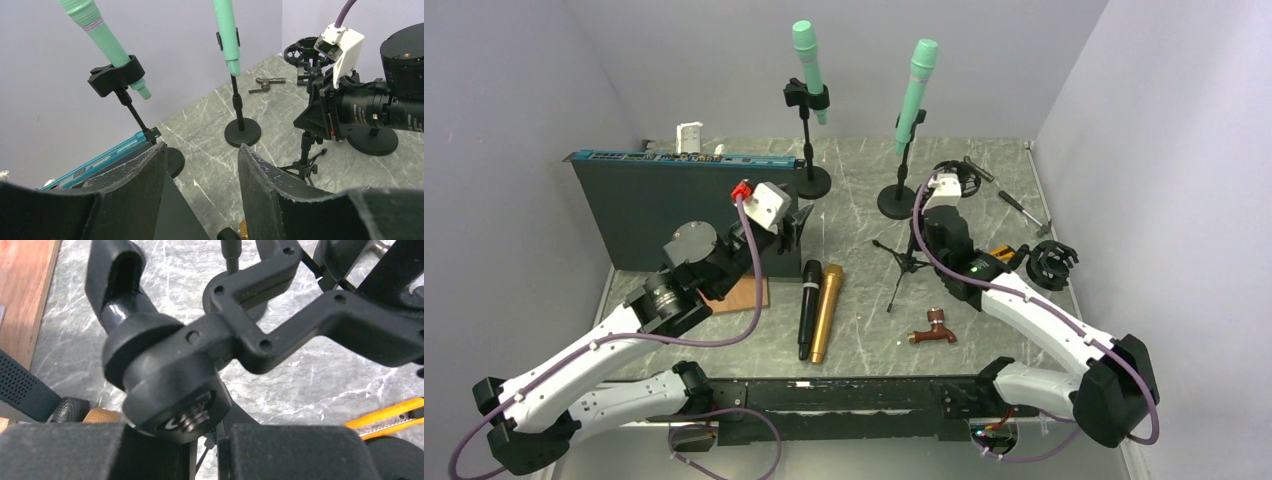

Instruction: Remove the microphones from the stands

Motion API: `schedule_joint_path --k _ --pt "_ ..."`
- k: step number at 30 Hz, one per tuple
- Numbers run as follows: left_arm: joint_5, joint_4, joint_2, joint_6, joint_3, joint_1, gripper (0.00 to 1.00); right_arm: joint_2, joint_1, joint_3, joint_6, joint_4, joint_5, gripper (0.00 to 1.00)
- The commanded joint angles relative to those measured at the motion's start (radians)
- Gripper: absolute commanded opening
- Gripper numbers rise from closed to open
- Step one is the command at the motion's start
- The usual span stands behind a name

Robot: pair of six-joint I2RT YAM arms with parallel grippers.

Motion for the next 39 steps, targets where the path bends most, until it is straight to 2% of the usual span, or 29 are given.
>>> schedule_joint_path --k 1,7,10,13,15,19,24,29,35,37,39 --pt "0.006 0.027 0.017 -0.016 0.017 -0.010 0.58 0.043 0.101 0.033 0.260 -0.060 0.049 0.00" --pt "0.000 0.047 0.042 -0.027 -0.003 -0.028 0.58 0.138 0.242 0.088 0.372 -0.121 0.206 0.00" --pt "0.005 0.037 0.069 -0.062 0.003 -0.037 0.59 0.149 0.263 0.093 0.384 -0.127 0.208 0.06" --pt "0.026 0.033 0.086 -0.124 0.008 -0.042 0.60 0.129 0.278 0.088 0.378 -0.116 0.179 0.24" --pt "0.035 0.047 0.096 -0.165 -0.003 -0.044 0.62 0.115 0.278 0.094 0.373 -0.136 0.154 0.45" --pt "0.035 0.033 0.141 -0.264 0.011 -0.043 0.66 0.071 0.278 0.096 0.362 -0.199 0.118 0.77" --pt "0.073 -0.024 0.212 -0.327 0.065 -0.043 0.68 -0.044 0.278 0.027 0.352 -0.226 0.053 0.91" --pt "0.151 -0.024 0.265 -0.386 0.075 -0.041 0.70 -0.154 0.277 -0.051 0.352 -0.213 -0.038 0.95" --pt "0.275 0.001 0.349 -0.458 0.078 -0.007 0.70 -0.204 0.257 -0.139 0.370 -0.175 -0.115 0.94" --pt "0.349 0.042 0.370 -0.484 0.068 0.023 0.70 -0.236 0.197 -0.182 0.370 -0.123 -0.217 0.91" --pt "0.423 0.094 0.398 -0.513 0.055 0.056 0.70 -0.274 0.090 -0.236 0.376 -0.043 -0.392 0.85"
